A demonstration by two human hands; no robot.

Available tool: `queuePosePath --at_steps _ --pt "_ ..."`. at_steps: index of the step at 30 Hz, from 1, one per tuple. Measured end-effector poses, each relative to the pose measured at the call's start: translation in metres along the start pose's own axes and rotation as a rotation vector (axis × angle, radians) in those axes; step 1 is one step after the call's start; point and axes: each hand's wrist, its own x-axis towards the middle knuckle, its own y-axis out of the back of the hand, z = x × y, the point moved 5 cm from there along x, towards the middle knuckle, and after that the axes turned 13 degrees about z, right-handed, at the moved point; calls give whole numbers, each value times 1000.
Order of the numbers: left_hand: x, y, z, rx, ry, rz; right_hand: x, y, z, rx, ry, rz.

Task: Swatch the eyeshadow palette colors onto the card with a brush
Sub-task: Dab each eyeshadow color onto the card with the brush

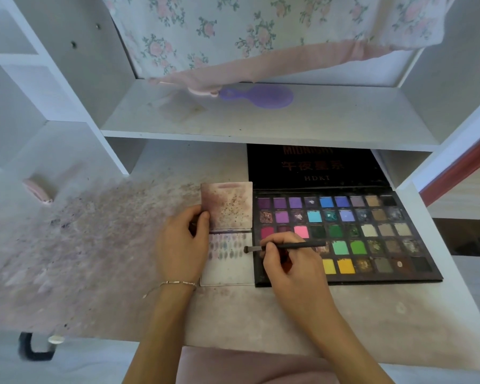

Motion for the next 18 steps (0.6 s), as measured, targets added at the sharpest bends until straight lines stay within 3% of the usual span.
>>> queuePosePath --at_steps 18 --pt "-1 -1 -2 8 37 -17 0 -2 -1 -39 32 9"
